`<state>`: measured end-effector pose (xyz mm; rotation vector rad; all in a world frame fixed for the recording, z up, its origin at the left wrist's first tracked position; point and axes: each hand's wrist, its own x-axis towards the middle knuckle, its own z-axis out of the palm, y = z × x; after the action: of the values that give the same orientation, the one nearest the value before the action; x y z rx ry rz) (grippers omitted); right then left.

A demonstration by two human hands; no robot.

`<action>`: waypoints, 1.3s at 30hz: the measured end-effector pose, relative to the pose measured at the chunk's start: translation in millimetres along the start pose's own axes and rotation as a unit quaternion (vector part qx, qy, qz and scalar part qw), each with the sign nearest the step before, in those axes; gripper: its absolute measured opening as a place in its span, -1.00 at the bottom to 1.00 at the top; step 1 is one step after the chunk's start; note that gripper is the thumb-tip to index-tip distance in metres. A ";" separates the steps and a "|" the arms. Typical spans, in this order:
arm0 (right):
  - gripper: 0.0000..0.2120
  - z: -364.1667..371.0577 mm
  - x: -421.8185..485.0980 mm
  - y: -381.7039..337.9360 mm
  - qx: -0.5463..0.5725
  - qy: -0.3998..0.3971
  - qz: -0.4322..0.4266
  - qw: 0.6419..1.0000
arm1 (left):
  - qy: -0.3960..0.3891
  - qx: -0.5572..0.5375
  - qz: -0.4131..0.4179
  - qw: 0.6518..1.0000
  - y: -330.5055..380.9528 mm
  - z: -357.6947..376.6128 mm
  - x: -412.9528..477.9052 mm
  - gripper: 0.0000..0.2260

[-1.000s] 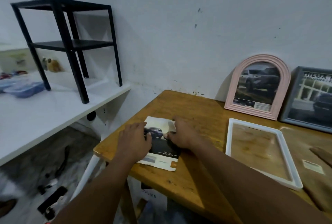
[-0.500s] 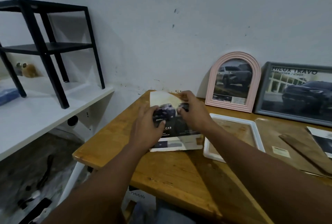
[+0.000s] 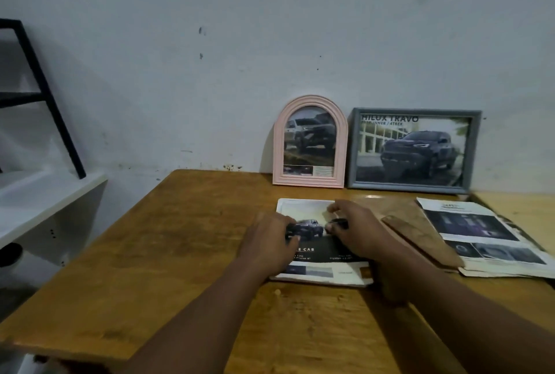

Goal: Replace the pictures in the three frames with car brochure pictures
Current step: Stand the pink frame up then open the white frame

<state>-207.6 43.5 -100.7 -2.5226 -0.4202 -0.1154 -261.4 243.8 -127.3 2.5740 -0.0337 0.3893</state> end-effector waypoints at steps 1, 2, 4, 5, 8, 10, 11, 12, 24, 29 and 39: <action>-0.64 5.6 -0.4 4.4 -0.021 0.006 -0.006 1.000 | -0.001 0.011 -0.002 1.000 -1.6 1.3 0.4 -0.69; -0.67 11.0 -1.1 8.0 -0.041 0.018 -0.012 0.999 | -0.001 0.010 -0.007 1.000 -3.4 2.3 1.5 -0.71; -0.71 18.9 -3.0 10.7 -0.067 0.045 -0.020 0.997 | -0.009 -0.002 -0.016 1.000 -3.5 1.2 4.2 -0.76; -0.73 21.2 -3.7 10.3 -0.079 0.048 -0.022 0.996 | -0.014 -0.003 -0.020 1.000 -2.4 -0.2 6.2 -0.78; -0.73 24.9 -3.8 8.5 -0.110 0.012 -0.038 0.993 | -0.006 0.007 -0.034 0.999 1.3 -2.9 13.2 -0.71; -0.70 25.4 -4.3 6.3 -0.116 -0.009 -0.045 0.992 | 0.008 0.019 -0.035 0.999 3.8 -2.1 15.9 -0.69; -0.68 26.4 -4.6 5.5 -0.120 -0.011 -0.046 0.992 | 0.015 0.018 -0.031 0.999 3.9 -0.8 16.3 -0.69; -0.67 27.5 -4.9 5.3 -0.124 -0.010 -0.047 0.991 | 0.021 0.012 -0.027 0.999 2.8 1.0 16.2 -0.69; -0.65 35.5 -10.5 -2.8 -0.071 0.082 -0.020 0.994 | 0.081 -0.087 -0.020 0.993 -12.2 8.8 0.3 -0.67; -0.68 35.9 -7.7 -5.7 -0.072 0.059 -0.049 0.994 | 0.077 -0.058 -0.021 0.995 -13.6 11.8 1.1 -0.68; -0.51 39.9 1.3 -5.6 -0.167 0.095 0.023 0.981 | 0.071 -0.052 -0.011 0.996 -12.8 10.9 -1.0 -0.64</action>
<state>-208.5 70.5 -130.7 -2.8137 -0.2842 -0.4389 -258.2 249.1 -142.9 2.4372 0.0237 0.5472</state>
